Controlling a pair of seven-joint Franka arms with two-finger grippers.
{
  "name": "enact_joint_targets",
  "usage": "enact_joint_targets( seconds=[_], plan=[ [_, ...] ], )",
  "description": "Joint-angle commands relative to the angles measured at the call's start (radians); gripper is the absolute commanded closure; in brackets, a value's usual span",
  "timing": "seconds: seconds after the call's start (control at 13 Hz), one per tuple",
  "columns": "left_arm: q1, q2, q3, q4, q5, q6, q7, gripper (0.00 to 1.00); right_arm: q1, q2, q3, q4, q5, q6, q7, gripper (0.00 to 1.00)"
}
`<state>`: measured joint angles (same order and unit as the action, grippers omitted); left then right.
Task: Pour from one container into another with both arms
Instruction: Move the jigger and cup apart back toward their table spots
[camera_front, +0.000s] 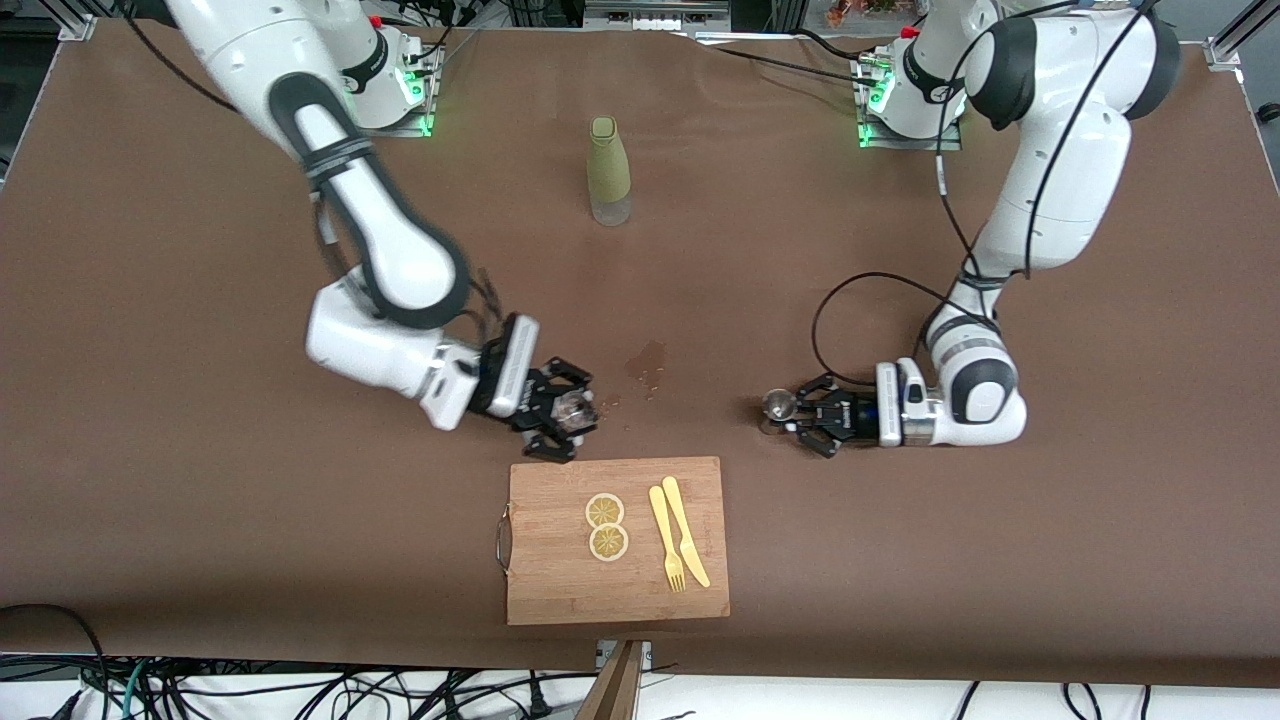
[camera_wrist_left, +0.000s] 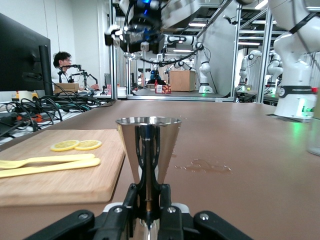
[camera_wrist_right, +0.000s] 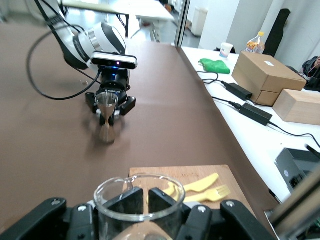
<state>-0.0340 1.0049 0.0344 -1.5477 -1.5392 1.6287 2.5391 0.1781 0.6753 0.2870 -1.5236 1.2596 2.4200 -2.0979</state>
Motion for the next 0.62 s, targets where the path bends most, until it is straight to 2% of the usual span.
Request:
enact_joint_targets(
  seconds=[0.0,0.08,0.31,0.54],
  plan=[
    [0.058,-0.019,0.027,-0.011,0.054,-0.094,0.041,1.0,-0.049,-0.033,-0.02,-0.038,0.096,-0.106,-0.01,1.0],
    [0.086,-0.017,0.033,-0.015,0.065,-0.128,0.056,1.0,-0.071,-0.04,-0.037,-0.058,0.115,-0.167,-0.013,1.0],
    [0.17,-0.015,0.05,-0.018,0.161,-0.246,0.069,1.0,-0.111,-0.074,-0.139,-0.153,0.119,-0.309,-0.016,1.0],
    [0.256,-0.014,0.1,-0.032,0.232,-0.337,0.139,1.0,-0.126,-0.068,-0.247,-0.199,0.164,-0.344,-0.039,1.0]
  ],
)
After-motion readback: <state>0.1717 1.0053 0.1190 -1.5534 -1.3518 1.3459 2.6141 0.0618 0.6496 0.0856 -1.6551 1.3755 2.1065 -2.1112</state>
